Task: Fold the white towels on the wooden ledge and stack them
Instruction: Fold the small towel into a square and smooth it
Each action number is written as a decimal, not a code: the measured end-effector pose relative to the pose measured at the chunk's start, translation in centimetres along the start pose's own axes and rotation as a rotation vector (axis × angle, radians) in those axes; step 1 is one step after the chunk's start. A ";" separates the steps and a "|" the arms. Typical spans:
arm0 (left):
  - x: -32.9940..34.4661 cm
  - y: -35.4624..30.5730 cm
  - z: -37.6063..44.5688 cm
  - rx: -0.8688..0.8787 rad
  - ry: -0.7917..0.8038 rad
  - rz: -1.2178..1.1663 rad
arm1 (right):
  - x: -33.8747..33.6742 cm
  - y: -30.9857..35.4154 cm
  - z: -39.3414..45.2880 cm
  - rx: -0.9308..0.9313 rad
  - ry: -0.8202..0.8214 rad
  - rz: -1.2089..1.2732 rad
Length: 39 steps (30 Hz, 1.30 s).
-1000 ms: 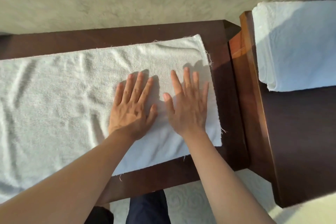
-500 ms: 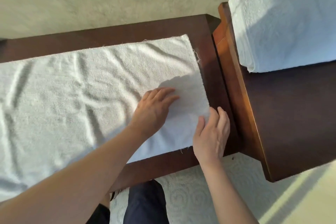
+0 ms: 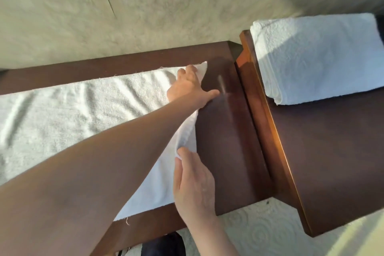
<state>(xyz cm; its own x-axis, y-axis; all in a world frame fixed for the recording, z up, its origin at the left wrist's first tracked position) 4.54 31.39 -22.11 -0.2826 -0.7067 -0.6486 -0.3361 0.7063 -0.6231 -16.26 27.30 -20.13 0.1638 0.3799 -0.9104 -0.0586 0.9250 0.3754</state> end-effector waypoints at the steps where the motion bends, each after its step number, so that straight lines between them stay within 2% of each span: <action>1: -0.7 0.5 0.1 0.012 -0.040 -0.013 | 0.1 0.9 0.0 -0.029 0.008 0.017; 4: -4.5 3.4 -0.5 -0.048 -0.169 -0.298 | 0.5 3.8 -0.2 -0.093 0.043 0.053; 6: -7.9 5.8 -1.0 -0.001 -0.269 -0.468 | 0.7 6.0 -0.3 -0.129 0.057 0.114; 10: -14.9 11.7 -3.3 0.131 -0.403 -0.628 | 1.7 11.7 -0.2 -0.218 0.111 0.191; 17: -25.7 23.7 -9.7 0.133 -0.561 -0.822 | 5.0 23.7 -2.4 -0.407 0.249 0.226; 27: -36.2 38.8 -14.0 -0.010 -0.656 -0.747 | 10.4 40.4 -6.3 -0.522 0.353 0.083; 31: -36.6 44.1 -13.1 -0.144 -0.692 -0.663 | 14.2 42.9 -7.9 -0.500 0.401 0.042; 34: -35.9 46.7 -12.5 -0.217 -0.668 -0.498 | 16.5 43.2 -9.4 -0.478 0.466 0.038; 36: -35.7 47.6 -12.5 -0.217 -0.657 -0.482 | 17.5 43.2 -9.9 -0.486 0.568 0.046; 39: -35.4 48.4 -13.3 -0.148 -0.615 -0.449 | 17.5 43.1 -9.6 -0.495 0.814 0.155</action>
<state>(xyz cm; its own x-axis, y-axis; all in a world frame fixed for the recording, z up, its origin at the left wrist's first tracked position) -13.71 90.06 -23.48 0.4443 -0.7428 -0.5008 -0.4294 0.3141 -0.8467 -25.37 73.95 -21.57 -0.6023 0.2148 -0.7688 -0.4616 0.6920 0.5550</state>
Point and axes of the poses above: each hand's wrist, its own z-axis towards the middle knuckle, its own x-axis out of the palm, y = z × x, the point moved 5 cm from there along z, towards the middle knuckle, and after that the axes turned 9 degrees about -z, right-handed, at the moved point
